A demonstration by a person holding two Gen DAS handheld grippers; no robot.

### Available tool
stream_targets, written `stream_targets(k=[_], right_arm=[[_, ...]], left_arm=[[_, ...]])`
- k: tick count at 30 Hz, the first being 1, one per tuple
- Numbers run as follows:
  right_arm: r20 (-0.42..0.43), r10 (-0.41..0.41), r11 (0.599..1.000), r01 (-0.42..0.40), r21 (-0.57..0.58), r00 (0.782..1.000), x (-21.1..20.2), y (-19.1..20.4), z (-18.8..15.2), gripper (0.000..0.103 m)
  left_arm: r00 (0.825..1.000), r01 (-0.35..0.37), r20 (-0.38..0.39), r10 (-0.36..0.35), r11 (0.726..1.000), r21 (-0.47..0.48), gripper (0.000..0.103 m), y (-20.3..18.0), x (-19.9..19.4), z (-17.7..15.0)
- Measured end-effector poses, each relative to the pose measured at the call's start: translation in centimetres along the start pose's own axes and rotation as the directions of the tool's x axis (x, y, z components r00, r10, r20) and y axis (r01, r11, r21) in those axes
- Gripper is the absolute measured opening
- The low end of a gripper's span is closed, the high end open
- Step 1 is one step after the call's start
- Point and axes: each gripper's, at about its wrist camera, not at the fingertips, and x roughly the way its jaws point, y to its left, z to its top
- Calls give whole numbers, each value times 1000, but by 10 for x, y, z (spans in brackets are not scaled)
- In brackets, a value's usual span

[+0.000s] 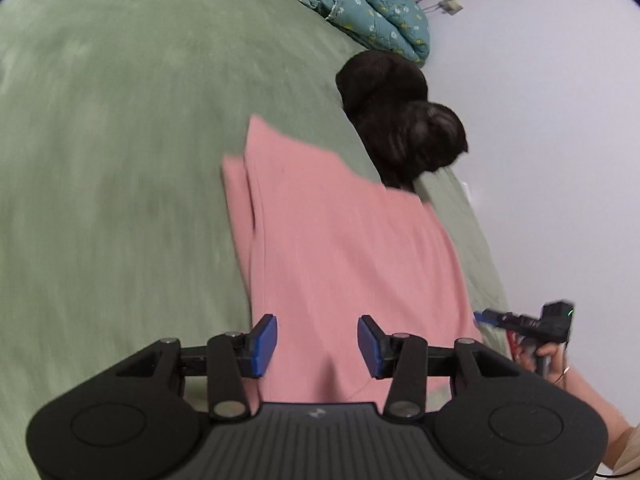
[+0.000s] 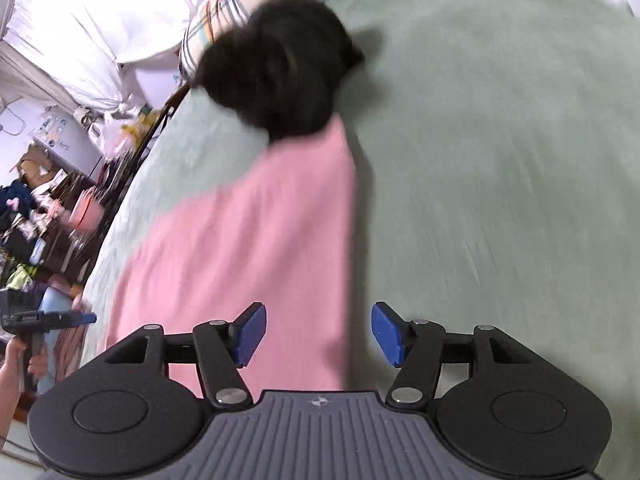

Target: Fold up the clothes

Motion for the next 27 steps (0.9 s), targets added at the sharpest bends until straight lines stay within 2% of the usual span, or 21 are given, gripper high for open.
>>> stream_targets(k=[3, 5, 7, 8, 10, 11, 16, 18, 20, 22, 24, 26, 27], right_arm=[[76, 68, 996, -72, 60, 995, -10, -18, -25, 52], [94, 102, 988, -112, 107, 990, -8, -25, -29, 47], [71, 158, 976, -167, 141, 985, -4, -25, -29, 29], [57, 189, 968, -196, 154, 980, -2, -25, -29, 14], [39, 220, 963, -223, 149, 975, -5, -16, -30, 10], [38, 230, 965, -233, 118, 972, -11, -9, -31, 4], [32, 180, 982, -182, 47, 983, -31, 1, -30, 4], [19, 168, 984, -169, 63, 986, -35, -3, -33, 4], [16, 169, 982, -170, 88, 985, -35, -7, -34, 4], [19, 174, 980, -175, 98, 985, -36, -10, -33, 4], [6, 176, 979, -176, 104, 984, -32, -10, -32, 4], [2, 174, 979, -173, 108, 985, -25, -10, -30, 4], [0, 175, 978, -174, 112, 985, -24, -11, -30, 4]], left_arm=[[999, 18, 34, -16, 998, -58, 43, 10, -2, -21], [997, 31, 77, -23, 994, -108, 43, 16, -7, -27], [994, 44, 102, -29, 989, -141, 43, 19, -11, -28], [991, 60, 128, -39, 984, -165, 43, 20, -16, -28], [988, 78, 146, -52, 981, -180, 43, 19, -21, -27], [988, 72, 144, -46, 981, -180, 43, 17, -23, -25], [997, 38, 75, -28, 990, -133, 43, 8, -13, -20], [1000, 1, 29, 2, 996, -86, 43, 3, -2, -18], [998, -64, 19, 65, 997, -32, 43, -2, 3, -18], [995, -88, 38, 89, 996, -14, 43, -4, 3, -18], [989, -107, 98, 108, 994, -11, 44, -4, -4, -16], [984, -123, 128, 124, 992, -13, 46, -2, -10, -16], [987, -104, 117, 107, 994, -31, 47, 3, -10, -16]])
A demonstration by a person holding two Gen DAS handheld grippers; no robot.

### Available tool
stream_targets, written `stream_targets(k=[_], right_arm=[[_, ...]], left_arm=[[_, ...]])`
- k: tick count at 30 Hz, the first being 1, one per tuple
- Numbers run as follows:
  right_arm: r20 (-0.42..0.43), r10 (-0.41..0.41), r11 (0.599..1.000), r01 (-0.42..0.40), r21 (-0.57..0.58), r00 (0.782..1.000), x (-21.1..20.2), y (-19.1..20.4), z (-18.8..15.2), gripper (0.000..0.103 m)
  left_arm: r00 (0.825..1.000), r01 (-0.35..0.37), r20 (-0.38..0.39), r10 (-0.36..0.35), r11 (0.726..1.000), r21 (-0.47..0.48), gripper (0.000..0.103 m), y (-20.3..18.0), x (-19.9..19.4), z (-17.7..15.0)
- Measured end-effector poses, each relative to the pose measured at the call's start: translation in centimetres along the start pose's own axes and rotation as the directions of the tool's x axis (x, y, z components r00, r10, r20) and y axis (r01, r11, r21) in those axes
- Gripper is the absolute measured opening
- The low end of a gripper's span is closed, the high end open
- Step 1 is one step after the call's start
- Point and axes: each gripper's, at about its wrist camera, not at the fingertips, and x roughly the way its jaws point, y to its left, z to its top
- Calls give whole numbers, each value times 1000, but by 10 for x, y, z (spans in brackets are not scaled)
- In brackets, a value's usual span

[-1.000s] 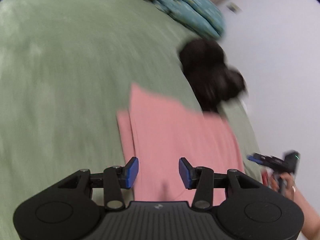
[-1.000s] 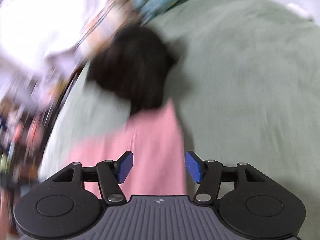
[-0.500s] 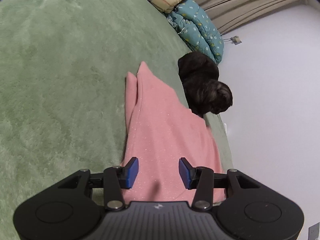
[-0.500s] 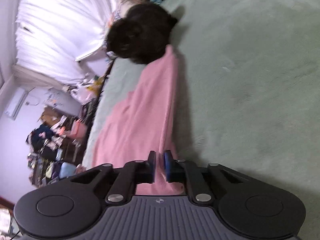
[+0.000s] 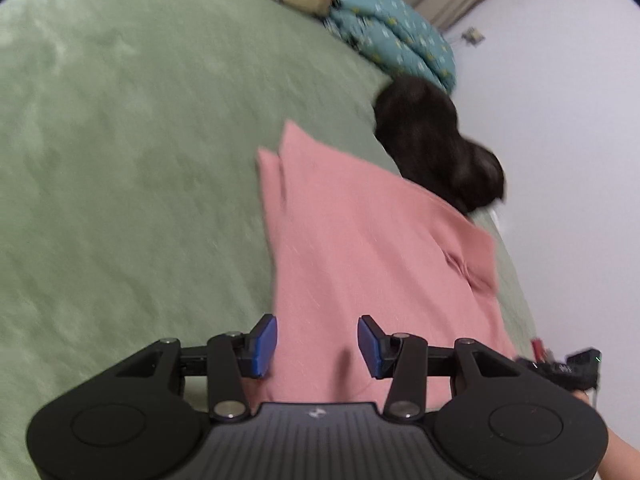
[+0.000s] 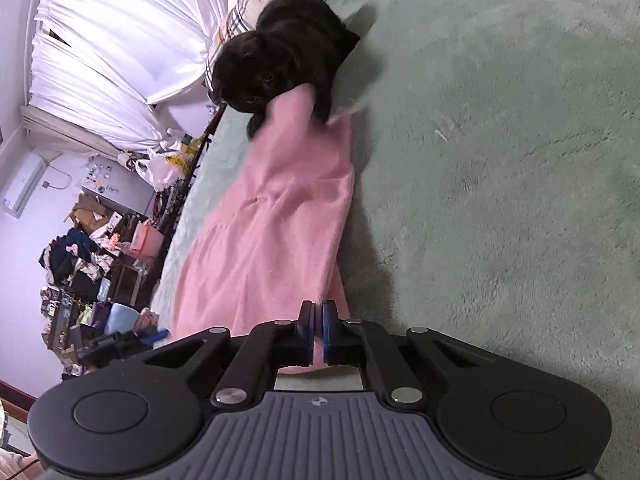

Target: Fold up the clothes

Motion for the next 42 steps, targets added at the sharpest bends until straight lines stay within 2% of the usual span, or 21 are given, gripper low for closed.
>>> stream_targets(k=[2, 5, 6, 7, 9, 15, 16, 18, 21, 26, 29, 31, 33, 34, 36, 37, 39, 41, 42], right_arm=[[4, 10, 1000, -10, 12, 1000, -1, -4, 0, 4], [4, 27, 999, -27, 23, 1000, 1, -7, -3, 4], [0, 28, 999, -28, 20, 1000, 3, -7, -4, 4], [-1, 28, 999, -28, 19, 1000, 3, -7, -5, 4], [-3, 25, 999, -25, 20, 1000, 5, -8, -5, 7], [-12, -8, 1000, 8, -11, 1000, 17, -1, -6, 8], [-15, -15, 1000, 15, -22, 1000, 17, -1, -7, 6], [-18, -29, 999, 28, -34, 999, 17, 2, -6, 5], [-11, -32, 999, 31, -34, 999, 13, 4, -5, 4], [19, 0, 1000, 1, -28, 1000, -1, 6, -6, 4], [-2, -57, 998, 57, -19, 998, 4, 0, -7, 4], [-4, -77, 997, 77, -18, 997, 7, 2, -9, 4], [36, -12, 999, 13, -46, 999, -4, 13, -10, 4], [42, -4, 998, 6, -58, 999, -6, 14, -10, 4], [1, -77, 996, 77, -47, 997, -7, 3, -9, 4], [-24, -89, 996, 88, -30, 996, -3, -3, -10, 4], [-51, -113, 994, 112, -8, 992, 2, -10, -10, 11], [-20, -130, 991, 130, -31, 991, -2, -3, -6, 18], [19, -174, 982, 175, -76, 985, -7, 5, 1, 24]], left_arm=[[993, 61, -95, -64, 998, -33, 46, 7, 12, 0], [988, 60, -141, -56, 998, 24, 45, 2, 20, -4], [989, 58, -141, -53, 998, 36, 38, 1, 20, -6], [990, 50, -136, -45, 998, 33, 22, 2, 19, -6], [991, 3, -137, 2, 999, 38, 5, 5, 17, -7], [992, -23, -121, 35, 994, 102, 6, -1, 15, -16], [992, -30, -119, 45, 992, 126, 4, -4, 16, -18], [990, -63, -113, 86, 979, 192, 2, -13, 17, -21], [989, -104, -77, 122, 972, 212, 2, -20, 3, -24], [997, -35, -67, 46, 987, 154, 2, -16, -24, -34], [993, -73, -86, 86, 987, 144, 2, -10, -14, -35], [994, -71, -76, 81, 990, 125, 2, -6, -15, -36], [998, -48, -42, 53, 991, 128, 2, -7, -26, -36], [999, -34, -31, 38, 992, 126, 2, -6, -32, -35], [998, -45, -48, 49, 995, 94, 0, 5, -33, -35], [994, -69, -83, 77, 994, 89, 0, 10, -28, -37], [972, -156, -162, 171, 982, 103, 0, 19, -16, -45], [984, -116, -133, 120, 992, 42, 0, 28, -26, -48], [989, -99, -113, 100, 995, 15, 0, 30, -32, -47]])
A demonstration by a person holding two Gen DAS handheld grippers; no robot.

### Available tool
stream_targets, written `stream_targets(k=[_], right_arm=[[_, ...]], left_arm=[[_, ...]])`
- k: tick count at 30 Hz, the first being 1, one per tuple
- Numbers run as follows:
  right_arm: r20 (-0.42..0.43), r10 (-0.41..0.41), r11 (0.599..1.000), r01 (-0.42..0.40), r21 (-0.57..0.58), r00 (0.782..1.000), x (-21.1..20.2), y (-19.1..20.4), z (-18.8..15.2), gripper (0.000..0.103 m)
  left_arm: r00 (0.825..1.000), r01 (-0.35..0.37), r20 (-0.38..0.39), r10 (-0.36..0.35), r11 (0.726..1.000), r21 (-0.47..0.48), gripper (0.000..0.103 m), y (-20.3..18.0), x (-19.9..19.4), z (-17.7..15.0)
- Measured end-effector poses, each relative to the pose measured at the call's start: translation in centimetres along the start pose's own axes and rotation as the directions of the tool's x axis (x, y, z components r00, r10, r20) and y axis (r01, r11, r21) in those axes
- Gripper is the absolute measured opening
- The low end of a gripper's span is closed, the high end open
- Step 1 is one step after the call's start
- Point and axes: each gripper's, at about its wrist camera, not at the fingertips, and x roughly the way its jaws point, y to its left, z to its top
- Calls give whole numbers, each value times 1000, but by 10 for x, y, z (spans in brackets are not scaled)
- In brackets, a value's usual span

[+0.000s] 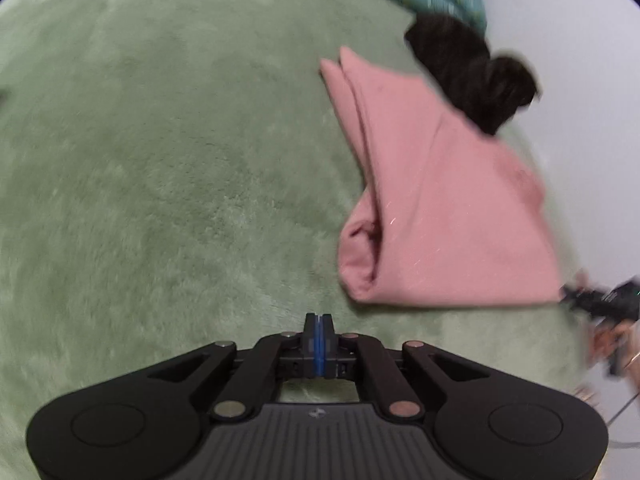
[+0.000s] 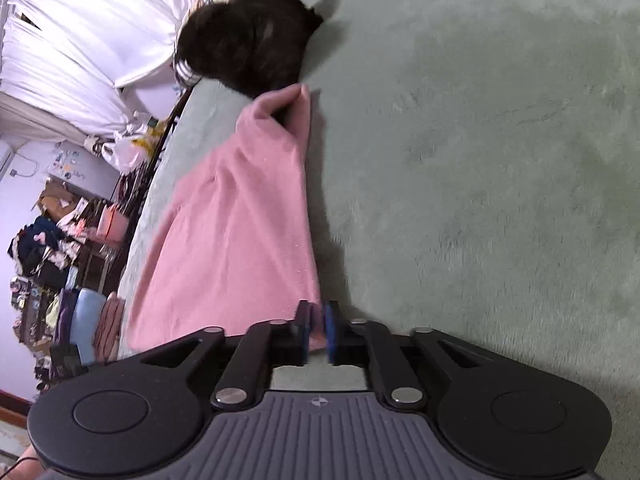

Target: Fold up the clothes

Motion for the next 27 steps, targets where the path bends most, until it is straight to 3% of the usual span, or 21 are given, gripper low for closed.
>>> stream_targets(k=[3, 5, 6, 9, 11, 13, 15, 16, 17, 18, 20, 21, 22, 25, 27], right_arm=[[107, -110, 989, 119, -88, 988, -16, 13, 23, 28], [168, -139, 974, 165, -154, 976, -14, 34, 49, 28], [173, -108, 970, 143, -199, 979, -6, 48, 61, 28], [166, -33, 933, 90, -348, 986, 43, 107, 98, 27], [174, -100, 897, 164, -410, 980, 89, 137, 121, 27], [167, -235, 848, 286, -446, 958, 146, 156, 153, 25], [143, -326, 808, 354, -472, 935, 196, 161, 176, 8], [124, -372, 791, 384, -477, 920, 215, 157, 182, 9], [105, -448, 755, 439, -487, 888, 242, 145, 188, 20], [88, -518, 717, 488, -497, 851, 267, 134, 193, 22], [82, -523, 754, 505, -420, 849, 269, 120, 207, 16], [89, -511, 794, 509, -333, 855, 260, 115, 219, 17], [129, -497, 804, 511, -302, 858, 246, 114, 225, 17], [183, -476, 786, 509, -352, 860, 219, 112, 224, 17], [161, -408, 820, 438, -368, 899, 190, 106, 215, 26]], left_arm=[[996, 42, 82, -41, 999, -20, 0, -3, -23, 9], [989, 43, 137, -45, 999, 15, 0, -19, -32, 25], [986, 49, 156, -53, 998, 28, 1, -26, -31, 35], [981, 107, 148, -122, 988, 109, 1, -62, -6, 68], [986, 108, 112, -126, 982, 152, 1, -81, 25, 80], [989, 119, 66, -131, 980, 159, 1, -93, 51, 84], [990, 130, 24, -136, 979, 155, 1, -100, 70, 80], [990, 135, 16, -139, 979, 154, 1, -102, 74, 76], [990, 143, 1, -144, 979, 149, 1, -102, 77, 73], [989, 148, -7, -148, 978, 144, 1, -101, 78, 70], [988, 156, -7, -156, 979, 130, 1, -93, 73, 65], [987, 160, -4, -161, 980, 119, 1, -89, 69, 61], [986, 164, 4, -166, 981, 103, 1, -82, 64, 60], [985, 172, 11, -173, 983, 68, 1, -70, 57, 63], [986, 160, 38, -164, 982, 101, 1, -71, 49, 68]])
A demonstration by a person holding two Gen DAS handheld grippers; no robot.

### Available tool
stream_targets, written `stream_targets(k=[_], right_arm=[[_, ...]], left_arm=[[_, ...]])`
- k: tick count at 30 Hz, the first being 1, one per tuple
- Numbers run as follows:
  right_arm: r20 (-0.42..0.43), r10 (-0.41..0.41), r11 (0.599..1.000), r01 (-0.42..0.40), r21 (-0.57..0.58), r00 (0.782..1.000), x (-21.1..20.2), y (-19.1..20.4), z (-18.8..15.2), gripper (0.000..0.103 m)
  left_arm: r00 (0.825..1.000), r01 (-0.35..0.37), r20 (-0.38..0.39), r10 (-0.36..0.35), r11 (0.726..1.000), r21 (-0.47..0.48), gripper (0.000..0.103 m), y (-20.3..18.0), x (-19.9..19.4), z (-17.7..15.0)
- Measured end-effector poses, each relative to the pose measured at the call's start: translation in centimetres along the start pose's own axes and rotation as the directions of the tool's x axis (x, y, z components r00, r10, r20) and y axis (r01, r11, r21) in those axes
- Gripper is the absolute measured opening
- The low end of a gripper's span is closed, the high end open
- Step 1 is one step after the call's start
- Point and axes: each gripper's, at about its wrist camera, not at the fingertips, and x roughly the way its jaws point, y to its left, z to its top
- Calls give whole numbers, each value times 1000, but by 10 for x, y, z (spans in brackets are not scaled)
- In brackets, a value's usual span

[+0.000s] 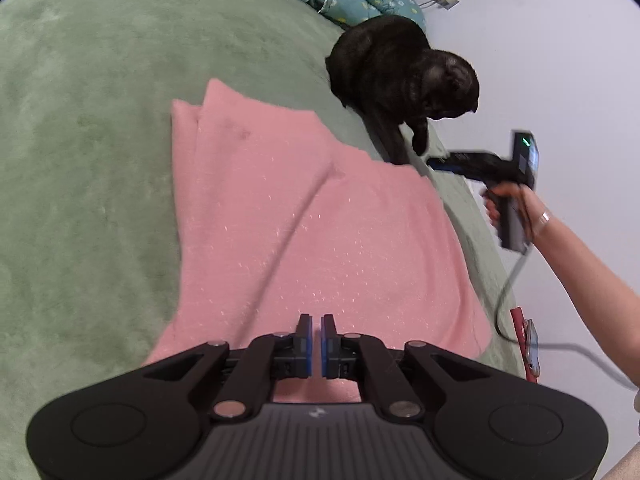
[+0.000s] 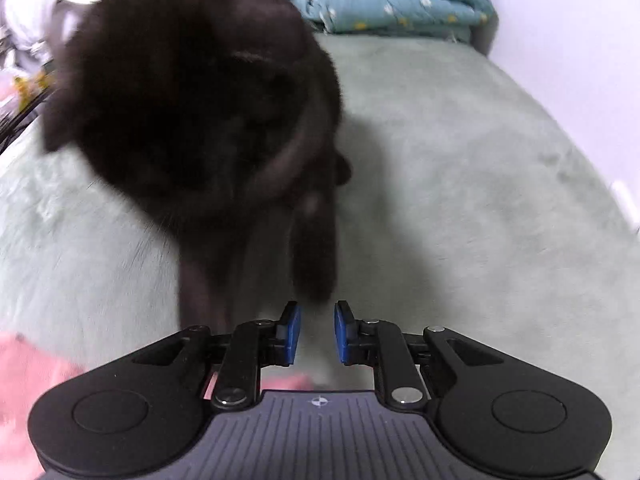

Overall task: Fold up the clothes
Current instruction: 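Open both grippers and reposition them along the folded sweatshirt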

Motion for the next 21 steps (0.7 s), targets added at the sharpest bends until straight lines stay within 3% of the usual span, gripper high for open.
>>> stream_targets(k=[2, 4, 6, 8, 13, 16, 17, 19, 21], right_arm=[[-5, 66, 997, -66, 34, 998, -10, -8, -9, 40], [-9, 126, 984, -124, 128, 992, -15, -24, -23, 40], [1, 155, 970, -153, 189, 988, -9, -34, -29, 40], [-10, 178, 951, -170, 257, 984, -1, -38, -33, 40], [-6, 228, 911, -211, 355, 974, 5, -35, -46, 40], [-4, 227, 913, -212, 348, 974, 11, -38, -47, 40], [0, 232, 909, -216, 356, 973, 11, -39, -48, 38], [-1, 253, 909, -237, 343, 968, 8, -38, -51, 13], [0, 250, 923, -238, 302, 968, 7, -32, -49, 7]], left_arm=[[999, -7, 50, 7, 1000, 12, 4, 0, -5, 10], [993, -3, 117, 4, 1000, -7, 20, 6, -9, 24], [981, -4, 195, 13, 999, -46, 27, 24, -7, 57], [974, -54, 214, 68, 996, -70, 31, 39, 9, 89], [969, -173, 168, 182, 983, -66, 30, 57, 53, 144], [983, -175, 58, 176, 984, -20, 31, 57, 84, 161], [977, -211, -1, 211, 977, 28, 30, 53, 94, 162], [958, -279, -43, 284, 956, 95, 27, 48, 103, 156], [954, -297, -9, 300, 948, 112, 6, 41, 99, 150]])
